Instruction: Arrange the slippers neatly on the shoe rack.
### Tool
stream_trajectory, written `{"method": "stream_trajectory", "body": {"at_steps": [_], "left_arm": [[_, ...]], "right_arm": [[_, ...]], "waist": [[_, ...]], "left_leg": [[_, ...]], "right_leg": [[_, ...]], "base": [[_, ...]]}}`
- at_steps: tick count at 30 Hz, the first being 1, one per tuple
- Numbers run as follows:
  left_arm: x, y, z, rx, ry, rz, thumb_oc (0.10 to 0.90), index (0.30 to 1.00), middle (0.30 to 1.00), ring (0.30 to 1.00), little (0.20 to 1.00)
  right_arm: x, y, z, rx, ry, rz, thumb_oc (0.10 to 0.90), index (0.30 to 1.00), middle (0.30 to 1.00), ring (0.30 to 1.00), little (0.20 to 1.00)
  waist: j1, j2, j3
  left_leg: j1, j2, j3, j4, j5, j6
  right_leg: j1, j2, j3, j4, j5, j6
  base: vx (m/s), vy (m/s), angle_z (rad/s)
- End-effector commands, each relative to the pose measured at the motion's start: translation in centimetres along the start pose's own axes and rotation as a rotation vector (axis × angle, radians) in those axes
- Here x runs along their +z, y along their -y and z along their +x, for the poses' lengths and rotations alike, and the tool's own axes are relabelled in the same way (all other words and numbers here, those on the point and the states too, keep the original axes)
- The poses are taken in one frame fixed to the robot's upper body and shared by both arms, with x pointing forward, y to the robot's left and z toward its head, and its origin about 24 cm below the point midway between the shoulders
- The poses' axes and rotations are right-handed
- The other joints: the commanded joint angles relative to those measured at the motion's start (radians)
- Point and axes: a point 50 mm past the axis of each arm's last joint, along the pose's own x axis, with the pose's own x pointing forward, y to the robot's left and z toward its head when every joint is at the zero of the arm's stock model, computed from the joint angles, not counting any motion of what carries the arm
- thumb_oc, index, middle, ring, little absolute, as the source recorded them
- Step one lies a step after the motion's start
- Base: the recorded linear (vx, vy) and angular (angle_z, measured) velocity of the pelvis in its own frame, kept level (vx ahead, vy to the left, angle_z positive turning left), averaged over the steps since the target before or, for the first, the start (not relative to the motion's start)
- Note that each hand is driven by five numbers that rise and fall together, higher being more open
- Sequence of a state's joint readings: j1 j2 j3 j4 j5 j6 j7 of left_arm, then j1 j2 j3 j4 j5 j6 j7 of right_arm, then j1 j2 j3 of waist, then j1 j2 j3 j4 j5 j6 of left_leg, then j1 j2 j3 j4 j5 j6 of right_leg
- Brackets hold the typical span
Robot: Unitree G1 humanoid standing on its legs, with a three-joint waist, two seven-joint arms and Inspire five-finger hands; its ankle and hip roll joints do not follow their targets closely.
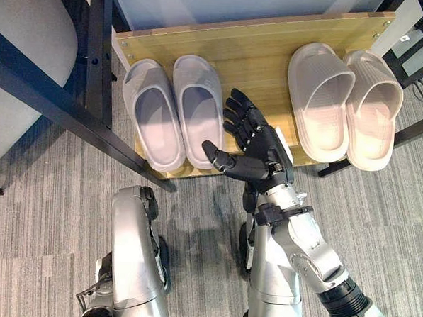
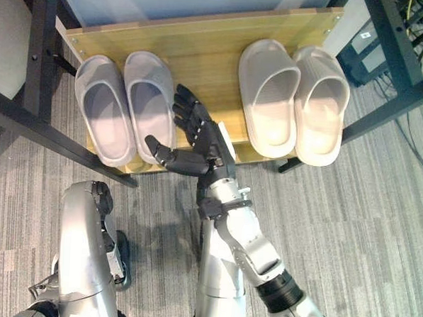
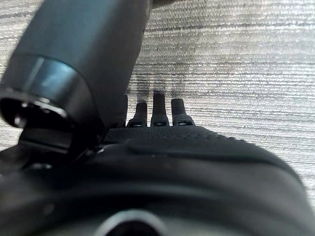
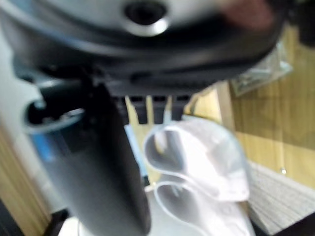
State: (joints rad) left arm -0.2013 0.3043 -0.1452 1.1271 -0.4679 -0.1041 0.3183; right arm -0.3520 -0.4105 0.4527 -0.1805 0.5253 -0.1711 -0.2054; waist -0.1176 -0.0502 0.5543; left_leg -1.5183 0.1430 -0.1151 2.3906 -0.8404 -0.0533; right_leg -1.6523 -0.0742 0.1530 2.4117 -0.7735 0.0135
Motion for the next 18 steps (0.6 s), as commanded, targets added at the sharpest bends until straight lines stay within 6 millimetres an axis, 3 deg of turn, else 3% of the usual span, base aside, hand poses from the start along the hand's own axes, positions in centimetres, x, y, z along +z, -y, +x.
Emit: {"method": "stream_trajectory", "body": {"at_steps": [1, 2, 4, 6, 11, 18], "left_arm": [[1.3, 3.1, -0.6, -0.081, 0.085, 0.001, 0.8, 0.9, 0.9, 0.9, 0.9], [1.3, 3.2, -0.6, -0.082, 0.085, 0.001, 0.8, 0.9, 0.9, 0.9, 0.9], [1.0, 3.2, -0.8, -0.071, 0.098, -0.007, 0.8, 0.9, 0.9, 0.9, 0.9], [1.4, 3.2, -0.9, -0.068, 0.128, 0.007, 0.8, 0.9, 0.9, 0.9, 0.9], [1.2, 3.0, -0.9, -0.05, 0.14, 0.008, 0.8, 0.9, 0.9, 0.9, 0.9], [2.2, 3.1, -1.1, -0.036, 0.176, -0.094, 0.8, 0.9, 0.9, 0.9, 0.9]], "right_arm": [[8.1, -2.8, -1.0, 0.026, 0.5, -0.109, 0.8, 0.9, 0.9, 0.9, 0.9], [8.1, -2.8, -1.0, 0.025, 0.5, -0.11, 0.8, 0.9, 0.9, 0.9, 0.9], [9.9, -0.9, -2.5, -0.219, 0.671, -0.403, 0.8, 0.9, 0.9, 0.9, 0.9], [10.9, -0.1, -3.1, -0.333, 0.745, -0.507, 0.8, 0.9, 0.9, 0.9, 0.9], [12.2, 0.2, -4.1, -0.419, 0.843, -0.654, 0.8, 0.9, 0.9, 0.9, 0.9], [11.2, 0.3, -5.1, -0.335, 0.737, -0.514, 0.8, 0.9, 0.9, 0.9, 0.9]], "waist": [[0.073, -0.003, -0.034], [0.074, -0.002, -0.034], [0.064, 0.003, -0.034], [0.06, 0.006, -0.034], [0.053, 0.007, -0.034], [0.05, -0.005, -0.034]], "left_leg": [[-0.052, -0.042, -0.119, -0.145, 0.101, 0.089], [-0.052, -0.042, -0.119, -0.145, 0.101, 0.089], [-0.052, -0.045, -0.116, -0.147, 0.1, 0.095], [-0.052, -0.046, -0.116, -0.145, 0.099, 0.098], [-0.052, -0.048, -0.116, -0.129, 0.095, 0.101], [-0.052, -0.053, -0.116, -0.132, 0.101, 0.098]], "right_leg": [[0.083, -0.006, 0.127, -0.008, 0.032, -0.115], [0.083, -0.006, 0.126, -0.008, 0.032, -0.115], [0.083, -0.007, 0.124, -0.01, 0.027, -0.114], [0.083, -0.006, 0.123, -0.009, 0.023, -0.115], [0.083, -0.007, 0.118, -0.001, 0.017, -0.113], [0.083, -0.007, 0.118, 0.003, 0.02, -0.111]], "base": [[0.0, 0.0, 0.0], [0.0, 0.0, 0.0], [0.0, 0.0, 0.0], [0.0, 0.0, 0.0], [0.0, 0.0, 0.0], [0.0, 0.0, 0.0]]}}
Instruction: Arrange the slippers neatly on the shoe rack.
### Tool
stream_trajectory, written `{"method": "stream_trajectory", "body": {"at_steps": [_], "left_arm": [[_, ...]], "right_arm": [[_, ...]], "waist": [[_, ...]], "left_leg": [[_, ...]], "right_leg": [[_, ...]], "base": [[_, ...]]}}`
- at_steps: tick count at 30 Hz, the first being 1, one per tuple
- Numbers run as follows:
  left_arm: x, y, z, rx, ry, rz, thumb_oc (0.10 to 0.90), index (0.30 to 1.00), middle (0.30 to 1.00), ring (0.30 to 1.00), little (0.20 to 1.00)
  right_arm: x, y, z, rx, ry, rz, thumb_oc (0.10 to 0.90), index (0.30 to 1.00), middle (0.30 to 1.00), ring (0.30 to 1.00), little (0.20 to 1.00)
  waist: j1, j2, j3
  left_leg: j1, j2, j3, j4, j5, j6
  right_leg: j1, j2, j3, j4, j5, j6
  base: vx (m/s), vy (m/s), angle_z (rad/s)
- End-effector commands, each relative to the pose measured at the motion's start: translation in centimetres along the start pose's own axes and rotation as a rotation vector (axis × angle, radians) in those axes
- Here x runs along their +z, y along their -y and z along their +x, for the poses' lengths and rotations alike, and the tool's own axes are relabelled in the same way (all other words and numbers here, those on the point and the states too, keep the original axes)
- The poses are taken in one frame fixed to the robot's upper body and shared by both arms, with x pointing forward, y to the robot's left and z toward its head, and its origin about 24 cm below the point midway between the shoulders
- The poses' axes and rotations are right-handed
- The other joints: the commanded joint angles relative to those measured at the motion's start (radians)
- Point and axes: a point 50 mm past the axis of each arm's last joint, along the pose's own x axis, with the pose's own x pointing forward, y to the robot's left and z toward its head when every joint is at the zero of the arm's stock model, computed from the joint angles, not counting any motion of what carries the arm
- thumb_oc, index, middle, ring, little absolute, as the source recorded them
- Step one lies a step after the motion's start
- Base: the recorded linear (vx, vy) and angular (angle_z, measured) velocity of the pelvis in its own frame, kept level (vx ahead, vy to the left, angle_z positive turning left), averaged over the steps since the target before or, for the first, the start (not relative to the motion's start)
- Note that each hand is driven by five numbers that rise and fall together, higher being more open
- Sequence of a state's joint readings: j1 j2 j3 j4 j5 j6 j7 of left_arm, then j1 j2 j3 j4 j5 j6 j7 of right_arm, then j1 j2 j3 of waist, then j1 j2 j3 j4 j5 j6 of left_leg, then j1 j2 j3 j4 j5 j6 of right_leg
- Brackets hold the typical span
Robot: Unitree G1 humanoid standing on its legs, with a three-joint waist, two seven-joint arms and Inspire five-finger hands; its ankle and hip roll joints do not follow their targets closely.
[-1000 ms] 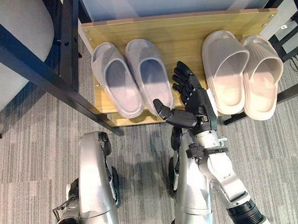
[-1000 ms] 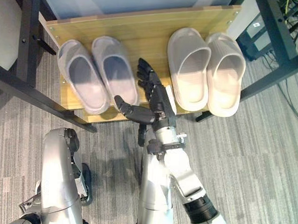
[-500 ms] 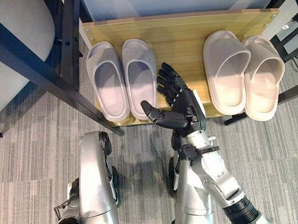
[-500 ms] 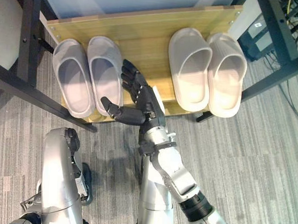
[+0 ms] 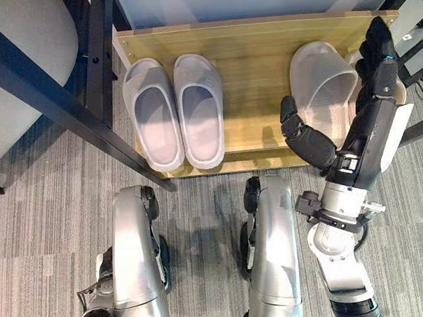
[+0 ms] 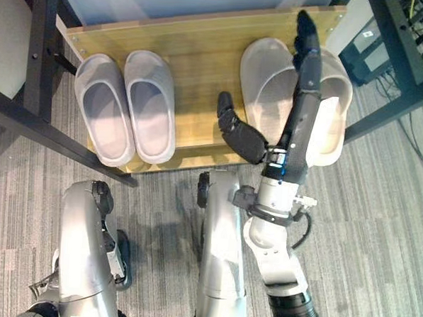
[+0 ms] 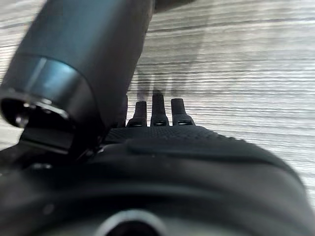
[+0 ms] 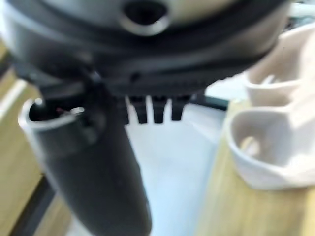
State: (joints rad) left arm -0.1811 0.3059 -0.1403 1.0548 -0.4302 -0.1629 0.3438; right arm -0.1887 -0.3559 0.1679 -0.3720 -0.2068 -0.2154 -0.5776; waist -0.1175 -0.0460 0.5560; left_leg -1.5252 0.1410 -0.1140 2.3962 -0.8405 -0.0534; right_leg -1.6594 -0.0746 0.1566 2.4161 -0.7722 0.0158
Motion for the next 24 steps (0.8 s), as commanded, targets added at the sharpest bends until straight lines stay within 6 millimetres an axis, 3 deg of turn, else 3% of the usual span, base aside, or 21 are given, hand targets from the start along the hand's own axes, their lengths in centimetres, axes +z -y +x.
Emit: {"method": "stream_trajectory", "body": {"at_steps": [1, 3, 4, 5, 6, 9, 12, 13, 14, 15, 17, 18, 20, 21, 24], "left_arm": [[1.5, 2.8, -0.7, -0.03, 0.098, -0.104, 0.8, 0.9, 0.9, 0.9, 0.9], [3.4, 2.7, -0.8, -0.036, 0.194, -0.127, 0.8, 0.9, 0.9, 0.9, 0.9], [3.3, 2.8, -0.9, -0.037, 0.194, -0.126, 0.8, 0.9, 0.9, 0.9, 0.9], [4.8, 2.8, -1.2, -0.044, 0.265, -0.172, 0.8, 0.9, 0.9, 0.9, 0.9], [4.8, 2.8, -1.2, -0.044, 0.264, -0.171, 0.8, 0.9, 0.9, 0.9, 0.9], [8.4, 2.4, -2.1, -0.067, 0.428, -0.254, 0.8, 0.9, 0.9, 0.9, 0.9], [12.4, 1.3, -3.2, -0.086, 0.611, -0.326, 0.8, 0.9, 0.9, 0.9, 0.9], [13.1, 1.0, -3.6, -0.097, 0.651, -0.344, 0.8, 0.9, 0.9, 0.9, 0.9], [14.3, 0.1, -4.1, -0.099, 0.716, -0.372, 0.8, 0.9, 0.9, 0.9, 0.9], [14.2, 0.1, -4.1, -0.099, 0.715, -0.372, 0.8, 0.9, 0.9, 0.9, 0.9], [14.5, 0.2, -4.4, -0.117, 0.746, -0.344, 0.8, 0.9, 0.9, 0.9, 0.9], [12.7, 0.3, -3.9, -0.114, 0.677, -0.337, 0.8, 0.9, 0.9, 0.9, 0.9], [11.5, 0.2, -3.6, -0.114, 0.636, -0.336, 0.8, 0.9, 0.9, 0.9, 0.9], [9.3, 0.3, -3.0, -0.125, 0.556, -0.278, 0.8, 0.9, 0.9, 0.9, 0.9], [6.4, 0.8, -2.6, -0.165, 0.47, -0.092, 0.8, 0.9, 0.9, 0.9, 0.9]], "right_arm": [[6.4, 1.5, 0.0, 0.025, 0.285, 0.225, 0.8, 0.9, 0.9, 0.9, 0.9], [5.9, 2.8, -0.7, 0.018, 0.256, 0.183, 0.8, 0.9, 0.9, 0.9, 0.9], [6.0, 2.8, -0.7, 0.017, 0.255, 0.183, 0.8, 0.9, 0.9, 0.9, 0.9], [5.3, 3.6, -1.2, -0.001, 0.216, 0.136, 0.8, 0.9, 0.9, 0.9, 0.9], [5.3, 3.6, -1.2, -0.001, 0.216, 0.135, 0.8, 0.9, 0.9, 0.9, 0.9], [4.1, 4.9, -2.0, -0.041, 0.139, 0.061, 0.8, 0.9, 0.9, 0.9, 0.9], [3.5, 6.8, -2.3, -0.151, 0.122, 0.011, 0.8, 0.9, 0.9, 0.9, 0.9], [3.5, 7.3, -2.4, -0.185, 0.133, -0.014, 0.8, 0.9, 0.9, 0.9, 0.9], [3.4, 8.2, -2.5, -0.222, 0.146, -0.079, 0.8, 0.9, 0.9, 0.9, 0.9], [3.4, 8.2, -2.5, -0.222, 0.146, -0.079, 0.8, 0.9, 0.9, 0.9, 0.9], [2.3, 8.8, -2.9, -0.197, 0.088, -0.151, 0.8, 0.9, 0.9, 0.9, 0.9], [0.1, 9.2, -4.5, -0.119, -0.061, -0.205, 0.8, 0.9, 0.9, 0.9, 0.9], [-0.6, 9.7, -5.3, -0.095, -0.126, -0.232, 0.8, 0.9, 0.9, 0.9, 0.9], [-2.7, 10.0, -7.7, -0.038, -0.299, -0.25, 0.8, 0.9, 0.9, 0.9, 0.9], [-5.7, 10.3, -11.2, -0.002, -0.526, -0.231, 0.8, 0.9, 0.9, 0.9, 0.9]], "waist": [[0.05, -0.012, -0.036], [0.047, -0.022, -0.036], [0.048, -0.022, -0.036], [0.048, -0.025, -0.036], [0.049, -0.024, -0.036], [0.047, -0.026, -0.036], [0.045, -0.013, -0.052], [0.043, -0.007, -0.087], [0.042, 0.003, -0.155], [0.042, 0.004, -0.157], [0.037, 0.007, -0.205], [0.035, 0.007, -0.247], [0.032, 0.009, -0.262], [0.025, 0.002, -0.283], [0.009, -0.004, -0.3]], "left_leg": [[-0.045, -0.051, -0.117, -0.14, 0.102, 0.098], [-0.045, -0.048, -0.115, -0.141, 0.101, 0.095], [-0.045, -0.048, -0.115, -0.141, 0.101, 0.095], [-0.045, -0.048, -0.115, -0.145, 0.101, 0.095], [-0.045, -0.048, -0.115, -0.145, 0.101, 0.095], [-0.045, -0.044, -0.11, -0.175, 0.106, 0.099], [-0.045, -0.026, -0.076, -0.312, 0.137, 0.116], [-0.045, -0.019, -0.068, -0.38, 0.157, 0.119], [-0.035, -0.005, -0.046, -0.51, 0.214, 0.119], [-0.036, -0.005, -0.046, -0.514, 0.218, 0.12], [0.023, 0.013, -0.024, -0.642, 0.268, 0.114], [0.117, 0.042, -0.004, -0.805, 0.32, 0.106], [0.155, 0.044, 0.005, -0.871, 0.341, 0.107], [0.254, 0.059, 0.027, -1.018, 0.384, 0.096], [0.422, 0.066, 0.07, -1.23, 0.452, 0.085]], "right_leg": [[0.09, -0.007, 0.113, -0.004, 0.021, -0.112], [0.091, -0.011, 0.109, -0.009, 0.024, -0.112], [0.091, -0.011, 0.109, -0.009, 0.024, -0.112], [0.091, -0.013, 0.106, -0.015, 0.026, -0.11], [0.091, -0.013, 0.105, -0.015, 0.026, -0.11], [0.097, -0.019, 0.09, -0.07, 0.042, -0.108], [0.121, -0.045, 0.041, -0.244, 0.072, -0.115], [0.128, -0.05, 0.027, -0.316, 0.088, -0.114], [0.154, -0.065, -0.014, -0.459, 0.131, -0.103], [0.153, -0.066, -0.015, -0.463, 0.135, -0.104], [0.208, -0.085, -0.04, -0.596, 0.169, -0.096], [0.296, -0.12, -0.077, -0.759, 0.218, -0.077], [0.334, -0.134, -0.098, -0.832, 0.239, -0.072], [0.432, -0.152, -0.129, -0.989, 0.282, -0.052], [0.597, -0.166, -0.175, -1.231, 0.354, -0.019]], "base": [[0.0, 0.0, 0.0], [0.0, 0.0, 0.0], [0.0, 0.0, 0.0], [0.0, 0.0, 0.0], [0.01, 0.035, 0.0], [0.01, 0.052, 0.0], [-0.04, 0.081, -0.07], [-0.08, 0.093, -0.19], [-0.04, 0.068, -0.27], [-0.02, 0.052, -0.26], [0.02, 0.058, -0.04], [0.0, 0.073, 0.16], [-0.02, 0.072, 0.18], [-0.01, 0.086, 0.08], [0.0, 0.078, -0.15]]}}
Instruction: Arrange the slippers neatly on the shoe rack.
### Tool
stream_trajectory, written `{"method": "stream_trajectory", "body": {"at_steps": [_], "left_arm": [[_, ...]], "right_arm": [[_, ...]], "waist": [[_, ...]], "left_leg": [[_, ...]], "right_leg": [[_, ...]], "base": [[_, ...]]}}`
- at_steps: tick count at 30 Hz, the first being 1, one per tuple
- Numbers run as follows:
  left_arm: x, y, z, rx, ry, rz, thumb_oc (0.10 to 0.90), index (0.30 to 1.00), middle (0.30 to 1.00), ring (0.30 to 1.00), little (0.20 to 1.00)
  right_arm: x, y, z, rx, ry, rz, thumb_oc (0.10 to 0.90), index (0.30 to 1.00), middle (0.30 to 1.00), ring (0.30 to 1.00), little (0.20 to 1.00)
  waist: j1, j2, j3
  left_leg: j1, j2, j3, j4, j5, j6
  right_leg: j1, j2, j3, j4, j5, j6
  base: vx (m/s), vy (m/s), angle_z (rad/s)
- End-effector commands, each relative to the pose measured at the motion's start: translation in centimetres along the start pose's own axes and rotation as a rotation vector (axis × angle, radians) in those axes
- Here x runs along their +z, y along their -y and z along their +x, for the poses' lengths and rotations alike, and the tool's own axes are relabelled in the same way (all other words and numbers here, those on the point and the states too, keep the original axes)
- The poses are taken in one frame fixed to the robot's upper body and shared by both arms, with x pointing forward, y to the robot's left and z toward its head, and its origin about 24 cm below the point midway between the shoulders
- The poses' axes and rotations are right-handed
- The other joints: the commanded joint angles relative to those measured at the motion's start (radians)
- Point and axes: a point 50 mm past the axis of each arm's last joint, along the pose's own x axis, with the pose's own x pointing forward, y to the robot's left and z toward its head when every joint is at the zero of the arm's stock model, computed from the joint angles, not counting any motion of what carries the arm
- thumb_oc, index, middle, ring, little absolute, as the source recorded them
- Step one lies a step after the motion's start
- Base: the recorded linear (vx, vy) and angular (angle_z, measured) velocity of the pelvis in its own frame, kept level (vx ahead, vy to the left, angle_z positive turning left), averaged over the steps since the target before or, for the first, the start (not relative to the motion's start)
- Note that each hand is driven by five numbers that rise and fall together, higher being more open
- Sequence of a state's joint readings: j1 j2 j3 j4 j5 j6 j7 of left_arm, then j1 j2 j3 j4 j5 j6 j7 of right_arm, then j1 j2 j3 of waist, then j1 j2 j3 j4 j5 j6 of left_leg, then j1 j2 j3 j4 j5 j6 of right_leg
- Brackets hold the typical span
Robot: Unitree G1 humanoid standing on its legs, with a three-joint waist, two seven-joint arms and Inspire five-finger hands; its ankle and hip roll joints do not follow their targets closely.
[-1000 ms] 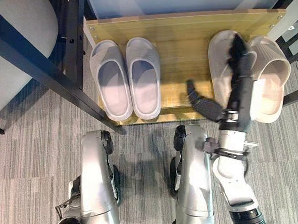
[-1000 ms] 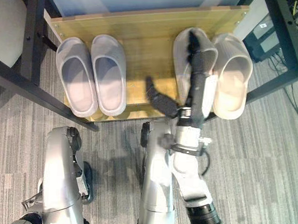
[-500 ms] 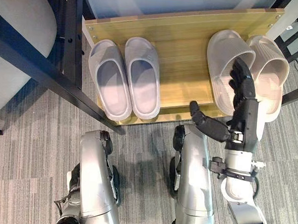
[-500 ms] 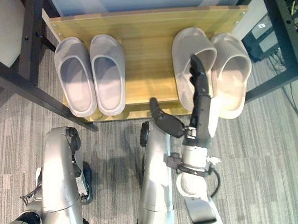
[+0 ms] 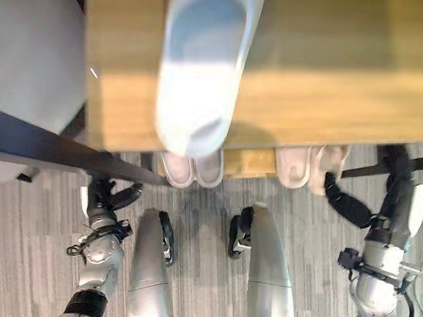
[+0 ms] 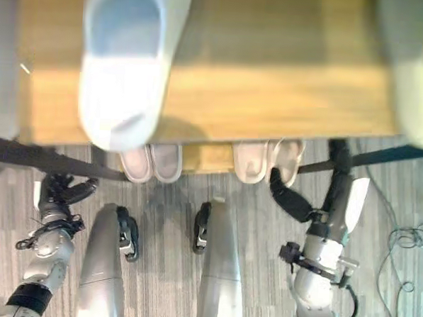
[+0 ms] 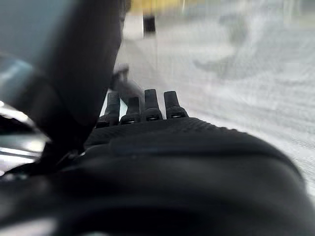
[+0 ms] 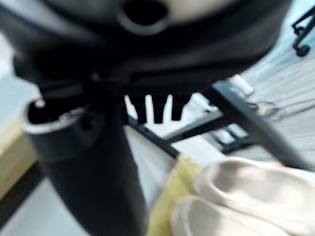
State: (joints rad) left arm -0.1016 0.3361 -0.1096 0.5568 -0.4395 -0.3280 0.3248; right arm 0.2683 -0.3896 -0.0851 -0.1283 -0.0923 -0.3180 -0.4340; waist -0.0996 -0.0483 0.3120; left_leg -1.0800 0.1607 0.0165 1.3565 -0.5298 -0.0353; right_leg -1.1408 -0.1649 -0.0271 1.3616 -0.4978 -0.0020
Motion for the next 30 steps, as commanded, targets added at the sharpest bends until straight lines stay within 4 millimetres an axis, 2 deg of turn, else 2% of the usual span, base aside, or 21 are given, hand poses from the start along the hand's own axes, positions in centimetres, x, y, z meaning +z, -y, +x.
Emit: {"method": "stream_trajectory", "body": {"at_steps": [1, 4, 6, 7, 8, 13, 14, 15, 16, 17, 18, 19, 20, 21, 22, 24, 25, 27, 28, 29, 30], "left_arm": [[-4.3, -1.0, -2.3, -0.077, -0.143, 0.173, 0.8, 0.9, 0.9, 0.9, 0.9], [-8.5, -2.1, -4.8, -0.106, -0.347, 0.257, 0.8, 0.9, 0.9, 0.9, 0.9], [-9.4, -2.5, -5.5, -0.102, -0.394, 0.277, 0.8, 0.9, 0.9, 0.9, 0.9], [-10.3, -2.5, -6.2, -0.115, -0.435, 0.296, 0.8, 0.9, 0.9, 0.9, 0.9], [-11.4, -2.5, -7.3, -0.142, -0.5, 0.322, 0.8, 0.9, 0.9, 0.9, 0.9], [-12.6, -1.9, -8.6, -0.207, -0.545, 0.404, 0.8, 0.9, 0.9, 0.9, 0.9], [-12.8, -1.7, -8.8, -0.202, -0.551, 0.41, 0.8, 0.9, 0.9, 0.9, 0.9], [-13.5, -1.7, -9.4, -0.189, -0.59, 0.399, 0.8, 0.9, 0.9, 0.9, 0.9], [-13.5, -1.7, -9.4, -0.188, -0.589, 0.399, 0.8, 0.9, 0.9, 0.9, 0.9], [-14.7, -2.3, -11.0, -0.137, -0.682, 0.346, 0.8, 0.9, 0.9, 0.9, 0.9], [-14.7, -2.3, -11.0, -0.137, -0.682, 0.347, 0.8, 0.9, 0.9, 0.9, 0.9], [-15.0, -1.9, -11.3, -0.137, -0.701, 0.329, 0.8, 0.9, 0.9, 0.9, 0.9], [-14.4, -1.0, -10.6, -0.167, -0.657, 0.317, 0.8, 0.9, 0.9, 0.9, 0.9], [-14.2, -0.6, -10.3, -0.189, -0.635, 0.336, 0.8, 0.9, 0.9, 0.9, 0.9], [-14.2, -0.7, -10.2, -0.196, -0.632, 0.356, 0.8, 0.9, 0.9, 0.9, 0.9], [-14.1, -0.9, -10.3, -0.193, -0.625, 0.359, 0.8, 0.9, 0.9, 0.9, 0.9], [-14.1, -0.7, -10.2, -0.198, -0.624, 0.345, 0.8, 0.9, 0.9, 0.9, 0.9], [-13.8, -0.7, -10.1, -0.215, -0.609, 0.323, 0.8, 0.9, 0.9, 0.9, 0.9], [-13.9, -3.1, -11.3, -0.231, -0.598, 0.401, 0.8, 0.9, 0.9, 0.9, 0.9], [-13.9, -3.1, -11.3, -0.231, -0.599, 0.401, 0.8, 0.9, 0.9, 0.9, 0.9], [-14.5, -3.6, -11.9, -0.231, -0.647, 0.427, 0.8, 0.9, 0.9, 0.9, 0.9]], "right_arm": [[-2.3, 0.3, -1.9, -0.003, -0.152, 0.114, 0.8, 0.9, 0.9, 0.9, 0.9], [-5.7, 0.0, -4.6, 0.016, -0.374, 0.164, 0.8, 0.9, 0.9, 0.9, 0.9], [-6.7, -0.2, -5.4, 0.019, -0.434, 0.174, 0.8, 0.9, 0.9, 0.9, 0.9], [-7.5, -0.5, -6.2, 0.018, -0.496, 0.203, 0.8, 0.9, 0.9, 0.9, 0.9], [-8.7, -0.9, -7.2, 0.01, -0.582, 0.24, 0.8, 0.9, 0.9, 0.9, 0.9], [-9.7, -1.3, -8.7, 0.012, -0.664, 0.281, 0.8, 0.9, 0.9, 0.9, 0.9], [-10.0, -1.3, -9.1, 0.019, -0.682, 0.271, 0.8, 0.9, 0.9, 0.9, 0.9], [-10.5, -2.0, -10.0, 0.031, -0.728, 0.293, 0.8, 0.9, 0.9, 0.9, 0.9], [-10.5, -2.0, -10.0, 0.031, -0.727, 0.293, 0.8, 0.9, 0.9, 0.9, 0.9], [-10.8, -2.5, -10.4, 0.026, -0.756, 0.313, 0.8, 0.9, 0.9, 0.9, 0.9], [-10.8, -2.6, -10.4, 0.026, -0.756, 0.314, 0.8, 0.9, 0.9, 0.9, 0.9], [-10.8, -3.1, -10.4, 0.035, -0.765, 0.335, 0.8, 0.9, 0.9, 0.9, 0.9], [-10.6, -3.8, -10.4, 0.069, -0.758, 0.35, 0.8, 0.9, 0.9, 0.9, 0.9], [-10.5, -4.3, -10.2, 0.088, -0.753, 0.361, 0.8, 0.9, 0.9, 0.9, 0.9], [-10.3, -4.6, -10.2, 0.104, -0.746, 0.361, 0.8, 0.9, 0.9, 0.9, 0.9], [-9.9, -5.2, -10.1, 0.139, -0.729, 0.38, 0.8, 0.9, 0.9, 0.9, 0.9], [-9.8, -5.7, -10.0, 0.158, -0.73, 0.393, 0.8, 0.9, 0.9, 0.9, 0.9], [-9.1, -6.6, -9.8, 0.24, -0.697, 0.396, 0.8, 0.9, 0.9, 0.9, 0.9], [-9.4, -6.2, -9.3, 0.248, -0.682, 0.369, 0.8, 0.9, 0.9, 0.9, 0.9], [-9.4, -6.2, -9.4, 0.248, -0.682, 0.369, 0.8, 0.9, 0.9, 0.9, 0.9], [-9.6, -6.6, -8.7, 0.266, -0.668, 0.334, 0.8, 0.9, 0.9, 0.9, 0.9]], "waist": [[-0.017, -0.006, -0.068], [-0.027, -0.011, -0.106], [-0.028, -0.012, -0.11], [-0.028, -0.013, -0.121], [-0.032, -0.007, -0.146], [-0.038, 0.004, -0.182], [-0.037, 0.006, -0.189], [-0.036, 0.016, -0.213], [-0.036, 0.015, -0.214], [-0.032, 0.03, -0.244], [-0.033, 0.029, -0.246], [-0.039, 0.042, -0.247], [-0.037, 0.08, -0.229], [-0.031, 0.091, -0.222], [-0.026, 0.093, -0.227], [0.0, 0.085, -0.245], [0.02, 0.07, -0.255], [0.059, 0.037, -0.278], [0.085, 0.041, -0.271], [0.086, 0.043, -0.274], [0.097, 0.04, -0.268]], "left_leg": [[0.091, 0.034, -0.029, -0.319, 0.182, 0.06], [0.312, 0.013, 0.02, -0.544, 0.229, 0.057], [0.368, 0.005, 0.035, -0.596, 0.248, 0.052], [0.441, -0.004, 0.051, -0.668, 0.264, 0.048], [0.516, -0.022, 0.084, -0.771, 0.311, 0.051], [0.72, -0.045, 0.132, -0.982, 0.373, 0.031], [0.774, -0.058, 0.141, -1.046, 0.404, 0.022], [0.863, -0.081, 0.162, -1.175, 0.438, 0.014], [0.864, -0.082, 0.162, -1.182, 0.443, 0.015], [0.94, -0.11, 0.175, -1.295, 0.502, 0.007], [0.938, -0.111, 0.175, -1.298, 0.506, 0.008], [0.964, -0.114, 0.176, -1.342, 0.535, 0.009], [0.988, -0.091, 0.183, -1.377, 0.573, 0.012], [1.004, -0.085, 0.187, -1.395, 0.577, 0.014], [1.007, -0.083, 0.184, -1.407, 0.585, 0.013], [1.001, -0.076, 0.173, -1.416, 0.63, -0.003], [0.989, -0.077, 0.181, -1.416, 0.642, -0.012], [0.953, -0.048, 0.176, -1.422, 0.667, -0.029], [0.941, -0.032, 0.158, -1.425, 0.708, -0.038], [0.938, -0.03, 0.158, -1.425, 0.709, -0.039], [0.922, -0.009, 0.157, -1.429, 0.742, -0.051]], "right_leg": [[0.189, -0.073, -0.022, -0.315, 0.125, 0.021], [0.391, -0.068, -0.058, -0.537, 0.208, 0.061], [0.447, -0.072, -0.07, -0.592, 0.234, 0.067], [0.511, -0.068, -0.072, -0.66, 0.266, 0.08], [0.583, -0.072, -0.085, -0.766, 0.327, 0.087], [0.767, -0.068, -0.101, -0.977, 0.422, 0.119], [0.816, -0.071, -0.109, -1.044, 0.478, 0.134], [0.878, -0.062, -0.111, -1.151, 0.543, 0.155], [0.878, -0.063, -0.111, -1.154, 0.546, 0.155], [0.931, -0.061, -0.107, -1.235, 0.655, 0.191], [0.929, -0.061, -0.107, -1.237, 0.658, 0.191], [0.922, -0.057, -0.077, -1.209, 0.692, 0.205], [0.935, -0.03, -0.048, -1.127, 0.61, 0.194], [0.968, -0.025, -0.051, -1.084, 0.557, 0.179], [0.992, -0.017, -0.05, -1.053, 0.538, 0.178], [1.07, 0.02, -0.043, -1.079, 0.498, 0.174], [1.107, 0.029, -0.062, -1.156, 0.462, 0.167], [1.171, 0.085, -0.082, -1.314, 0.385, 0.137], [1.178, 0.105, -0.081, -1.33, 0.376, 0.122], [1.175, 0.107, -0.081, -1.331, 0.378, 0.121], [1.176, 0.124, -0.086, -1.344, 0.375, 0.11]], "base": [[0.04, 0.058, -0.11], [0.15, 0.084, 0.03], [0.1, 0.038, -0.08], [0.1, 0.069, -0.21], [0.17, 0.081, -0.18], [0.15, 0.044, -0.05], [0.25, 0.055, -0.08], [0.17, 0.046, -0.1], [0.22, 0.052, -0.15], [0.1, 0.02, -0.17], [0.11, 0.021, -0.22], [-0.1, -0.013, -0.17], [-0.12, -0.024, -0.12], [-0.16, -0.064, -0.11], [-0.11, -0.104, 0.01], [-0.14, -0.187, 0.29], [-0.18, -0.253, 0.22], [-0.25, -0.377, -0.14], [-0.21, -0.277, -0.12], [-0.18, -0.164, -0.14], [-0.17, -0.174, -0.22]]}}
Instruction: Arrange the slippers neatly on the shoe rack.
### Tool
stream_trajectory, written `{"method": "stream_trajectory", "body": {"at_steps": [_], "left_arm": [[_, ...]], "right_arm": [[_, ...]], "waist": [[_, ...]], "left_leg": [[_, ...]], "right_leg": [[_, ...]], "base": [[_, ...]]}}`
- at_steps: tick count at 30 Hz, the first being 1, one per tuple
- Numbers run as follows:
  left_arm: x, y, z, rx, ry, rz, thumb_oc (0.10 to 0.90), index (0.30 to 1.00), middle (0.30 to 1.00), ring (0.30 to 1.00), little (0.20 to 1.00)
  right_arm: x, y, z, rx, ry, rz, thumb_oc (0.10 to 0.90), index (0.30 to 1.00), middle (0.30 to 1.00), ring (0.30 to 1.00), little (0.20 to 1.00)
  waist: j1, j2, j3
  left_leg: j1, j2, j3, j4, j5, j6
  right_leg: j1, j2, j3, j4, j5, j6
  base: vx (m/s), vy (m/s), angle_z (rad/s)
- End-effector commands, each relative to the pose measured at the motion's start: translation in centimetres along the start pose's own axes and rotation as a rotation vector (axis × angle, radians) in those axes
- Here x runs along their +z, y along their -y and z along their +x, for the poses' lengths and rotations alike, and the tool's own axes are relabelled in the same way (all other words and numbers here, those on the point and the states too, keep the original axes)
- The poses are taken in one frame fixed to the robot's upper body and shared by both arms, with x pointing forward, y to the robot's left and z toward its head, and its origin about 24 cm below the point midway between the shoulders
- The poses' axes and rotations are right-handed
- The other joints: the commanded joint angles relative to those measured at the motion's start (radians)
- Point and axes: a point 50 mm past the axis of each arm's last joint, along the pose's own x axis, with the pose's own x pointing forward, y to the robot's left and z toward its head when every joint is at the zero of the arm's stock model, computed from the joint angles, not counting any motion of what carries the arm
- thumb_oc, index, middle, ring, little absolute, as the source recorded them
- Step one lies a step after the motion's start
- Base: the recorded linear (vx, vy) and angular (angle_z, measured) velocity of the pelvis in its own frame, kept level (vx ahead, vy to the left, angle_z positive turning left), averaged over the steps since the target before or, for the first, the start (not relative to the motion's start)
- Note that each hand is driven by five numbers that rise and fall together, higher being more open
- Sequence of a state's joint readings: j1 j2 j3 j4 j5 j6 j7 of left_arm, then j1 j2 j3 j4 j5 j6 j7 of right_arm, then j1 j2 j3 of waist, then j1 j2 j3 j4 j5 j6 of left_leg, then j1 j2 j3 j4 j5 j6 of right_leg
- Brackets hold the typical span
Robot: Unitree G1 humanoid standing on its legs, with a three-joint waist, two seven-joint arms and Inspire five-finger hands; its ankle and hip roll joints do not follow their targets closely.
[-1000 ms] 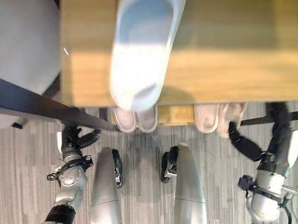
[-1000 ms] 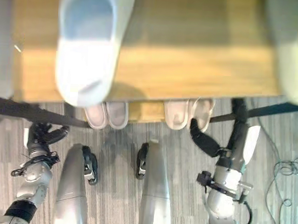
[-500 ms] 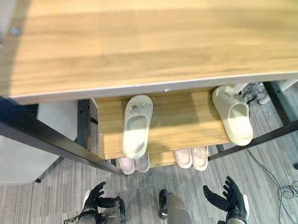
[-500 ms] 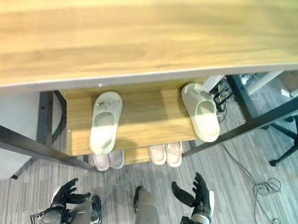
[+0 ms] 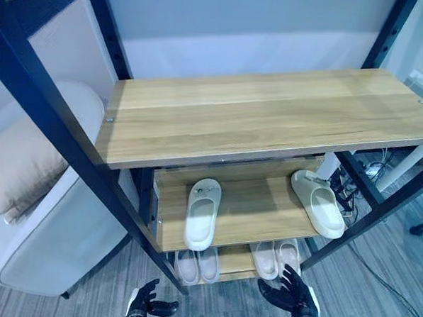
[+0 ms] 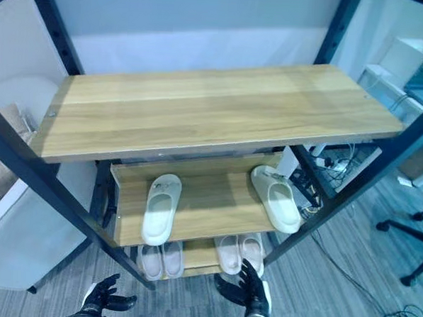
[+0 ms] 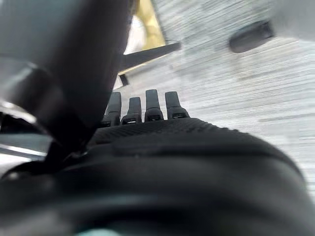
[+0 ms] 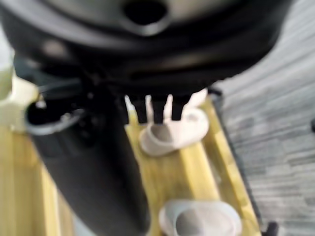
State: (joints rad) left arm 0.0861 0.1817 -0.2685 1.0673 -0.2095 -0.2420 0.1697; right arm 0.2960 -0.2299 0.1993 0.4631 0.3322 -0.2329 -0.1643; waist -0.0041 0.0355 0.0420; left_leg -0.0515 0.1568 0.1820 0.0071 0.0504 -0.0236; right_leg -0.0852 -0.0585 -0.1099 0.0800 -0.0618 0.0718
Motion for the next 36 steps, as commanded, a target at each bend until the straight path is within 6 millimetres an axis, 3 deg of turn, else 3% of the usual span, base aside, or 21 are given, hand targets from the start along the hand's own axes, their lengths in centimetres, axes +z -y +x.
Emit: {"method": "stream_trajectory", "body": {"at_steps": [1, 2, 3, 4, 5, 7, 8, 9, 10, 13, 18, 21, 23, 24, 25, 27, 28, 30, 36], "left_arm": [[2.3, -2.2, 0.7, 0.019, 0.105, 0.027, 0.8, 0.9, 0.9, 0.9, 0.9], [4.6, -1.0, 1.3, -0.014, 0.161, 0.048, 0.8, 0.9, 0.9, 0.9, 0.9], [5.2, -0.9, 0.9, -0.09, 0.226, 0.026, 0.8, 0.9, 0.9, 0.9, 0.9], [4.2, -0.4, 0.8, -0.097, 0.193, 0.054, 0.8, 0.9, 0.9, 0.9, 0.9], [4.5, 0.6, 1.0, -0.144, 0.186, 0.155, 0.8, 0.9, 0.9, 0.9, 0.9], [5.0, 1.6, 0.8, -0.186, 0.223, 0.191, 0.8, 0.9, 0.9, 0.9, 0.9], [5.2, 2.6, 0.6, -0.244, 0.244, 0.237, 0.8, 0.9, 0.9, 0.9, 0.9], [5.2, 2.6, 0.6, -0.244, 0.244, 0.237, 0.8, 0.9, 0.9, 0.9, 0.9], [5.1, 3.9, 0.2, -0.316, 0.26, 0.305, 0.8, 0.9, 0.9, 0.9, 0.9], [6.2, 4.6, 0.1, -0.362, 0.305, 0.368, 0.8, 0.9, 0.9, 0.9, 0.9], [7.0, 4.3, 0.1, -0.362, 0.361, 0.439, 0.8, 0.9, 0.9, 0.9, 0.9], [7.6, 3.0, 0.1, -0.328, 0.395, 0.429, 0.8, 0.9, 0.9, 0.9, 0.9], [7.9, 2.7, 0.0, -0.318, 0.411, 0.432, 0.8, 0.9, 0.9, 0.9, 0.9], [9.1, 2.5, -0.2, -0.314, 0.475, 0.504, 0.8, 0.9, 0.9, 0.9, 0.9], [9.1, 2.5, -0.2, -0.313, 0.474, 0.504, 0.8, 0.9, 0.9, 0.9, 0.9], [10.4, 2.6, -1.2, -0.373, 0.574, 0.646, 0.8, 0.9, 0.9, 0.9, 0.9], [11.9, 2.1, -1.9, -0.376, 0.647, 0.689, 0.8, 0.9, 0.9, 0.9, 0.9], [11.8, 1.6, -2.0, -0.368, 0.644, 0.679, 0.8, 0.9, 0.9, 0.9, 0.9], [9.8, 2.2, -0.5, -0.318, 0.523, 0.574, 0.8, 0.9, 0.9, 0.9, 0.9]], "right_arm": [[6.2, 0.5, 0.4, 0.015, 0.309, -0.023, 0.8, 0.9, 0.9, 0.9, 0.9], [6.9, 0.6, 0.4, 0.039, 0.335, -0.041, 0.8, 0.9, 0.9, 0.9, 0.9], [7.2, 1.7, 0.8, 0.007, 0.341, -0.082, 0.8, 0.9, 0.9, 0.9, 0.9], [7.1, 1.5, 1.3, 0.004, 0.332, -0.095, 0.8, 0.9, 0.9, 0.9, 0.9], [7.8, 1.0, 1.0, 0.051, 0.366, -0.101, 0.8, 0.9, 0.9, 0.9, 0.9], [8.0, 1.6, 1.1, 0.049, 0.367, -0.114, 0.8, 0.9, 0.9, 0.9, 0.9], [8.3, 1.9, 0.9, 0.047, 0.376, -0.114, 0.8, 0.9, 0.9, 0.9, 0.9], [8.3, 1.9, 0.9, 0.047, 0.376, -0.114, 0.8, 0.9, 0.9, 0.9, 0.9], [8.3, 2.0, 0.8, 0.045, 0.375, -0.115, 0.8, 0.9, 0.9, 0.9, 0.9], [8.2, 1.9, 0.7, 0.04, 0.368, -0.091, 0.8, 0.9, 0.9, 0.9, 0.9], [7.7, 1.0, 0.8, 0.09, 0.339, -0.088, 0.8, 0.9, 0.9, 0.9, 0.9], [6.9, -0.5, 1.1, 0.151, 0.303, -0.055, 0.8, 0.9, 0.9, 0.9, 0.9], [6.6, -0.8, 1.1, 0.163, 0.292, -0.046, 0.8, 0.9, 0.9, 0.9, 0.9], [6.2, -1.2, 1.1, 0.179, 0.273, -0.045, 0.8, 0.9, 0.9, 0.9, 0.9], [6.2, -1.2, 1.1, 0.179, 0.273, -0.044, 0.8, 0.9, 0.9, 0.9, 0.9], [6.0, -1.4, 1.1, 0.207, 0.259, -0.064, 0.8, 0.9, 0.9, 0.9, 0.9], [6.1, -1.4, 1.3, 0.214, 0.253, -0.083, 0.8, 0.9, 0.9, 0.9, 0.9], [5.5, -1.6, 1.4, 0.231, 0.221, -0.088, 0.8, 0.9, 0.9, 0.9, 0.9], [4.6, -1.8, 1.2, 0.283, 0.18, -0.127, 0.8, 0.9, 0.9, 0.9, 0.9]], "waist": [[-0.005, -0.051, 0.0], [-0.006, -0.052, 0.004], [0.015, -0.053, 0.029], [0.018, -0.057, 0.039], [0.009, -0.092, 0.051], [-0.007, -0.111, 0.048], [-0.019, -0.107, 0.033], [-0.02, -0.107, 0.032], [-0.045, -0.078, 0.007], [-0.057, -0.069, -0.001], [-0.055, -0.051, -0.002], [-0.048, -0.021, 0.024], [-0.044, -0.013, 0.026], [-0.038, -0.004, 0.024], [-0.037, -0.005, 0.025], [-0.031, -0.015, 0.009], [-0.019, -0.034, -0.005], [-0.01, -0.051, -0.025], [-0.01, -0.054, -0.048]], "left_leg": [[-0.118, 0.014, -0.003, -0.094, 0.164, -0.069], [-0.145, 0.039, -0.022, -0.087, 0.224, -0.09], [-0.177, 0.05, -0.062, -0.076, 0.271, -0.112], [-0.19, 0.051, -0.085, -0.072, 0.266, -0.113], [-0.17, -0.002, -0.147, 0.005, 0.137, -0.061], [-0.141, -0.048, -0.143, 0.072, 0.006, -0.033], [-0.077, -0.093, -0.117, 0.096, -0.084, -0.011], [-0.08, -0.093, -0.117, 0.095, -0.082, -0.01], [-0.004, -0.122, -0.097, 0.044, -0.124, 0.0], [0.0, -0.15, -0.131, 0.003, -0.107, 0.007], [0.03, -0.161, -0.115, -0.09, -0.075, 0.017], [0.022, -0.136, -0.1, -0.094, -0.063, 0.021], [0.022, -0.129, -0.101, -0.094, -0.06, 0.022], [0.021, -0.121, -0.104, -0.094, -0.063, 0.023], [0.022, -0.121, -0.104, -0.094, -0.064, 0.023], [0.024, -0.131, -0.094, -0.094, -0.077, 0.023], [0.015, -0.147, -0.088, -0.094, -0.078, 0.024], [0.008, -0.154, -0.089, -0.094, -0.078, 0.018], [-0.012, -0.132, -0.098, -0.094, -0.053, -0.009]], "right_leg": [[0.117, 0.028, 0.001, -0.079, -0.065, 0.029], [0.117, 0.047, 0.007, -0.088, -0.071, 0.017], [0.112, 0.056, 0.002, -0.083, -0.079, 0.007], [0.097, 0.058, -0.002, -0.084, -0.074, -0.001], [0.072, 0.041, 0.003, -0.095, -0.037, 0.002], [0.053, 0.02, -0.008, -0.11, -0.012, 0.005], [0.048, 0.018, -0.01, -0.133, 0.001, 0.01], [0.046, 0.017, -0.01, -0.134, 0.003, 0.011], [0.041, 0.031, -0.014, -0.132, 0.002, 0.014], [0.031, 0.023, -0.027, -0.114, 0.013, 0.016], [-0.007, 0.005, -0.041, -0.045, 0.014, 0.042], [-0.071, -0.052, -0.067, 0.111, -0.006, 0.081], [-0.083, -0.079, -0.066, 0.147, -0.009, 0.078], [-0.072, -0.125, -0.059, 0.136, 0.006, 0.077], [-0.07, -0.125, -0.059, 0.135, 0.006, 0.077], [-0.032, -0.156, -0.057, 0.055, 0.041, 0.087], [0.002, -0.157, -0.056, -0.063, 0.06, 0.101], [0.03, -0.148, -0.05, -0.143, 0.076, 0.112], [0.046, -0.125, -0.067, -0.167, 0.072, 0.101]], "base": [[-0.24, -0.252, -0.18], [-0.28, -0.24, -0.11], [-0.33, -0.207, -0.11], [-0.51, -0.246, -0.26], [-0.47, -0.208, -0.26], [-0.35, -0.091, -0.14], [-0.2, 0.023, 0.0], [-0.17, 0.12, 0.1], [-0.09, 0.114, 0.17], [-0.11, 0.124, 0.42], [-0.12, 0.13, -0.05], [-0.17, 0.045, -0.25], [-0.09, -0.031, -0.07], [-0.05, -0.037, -0.06], [-0.04, -0.055, -0.11], [0.0, -0.083, -0.08], [-0.01, -0.147, -0.12], [0.0, -0.119, -0.09], [-0.01, -0.119, -0.02]]}}
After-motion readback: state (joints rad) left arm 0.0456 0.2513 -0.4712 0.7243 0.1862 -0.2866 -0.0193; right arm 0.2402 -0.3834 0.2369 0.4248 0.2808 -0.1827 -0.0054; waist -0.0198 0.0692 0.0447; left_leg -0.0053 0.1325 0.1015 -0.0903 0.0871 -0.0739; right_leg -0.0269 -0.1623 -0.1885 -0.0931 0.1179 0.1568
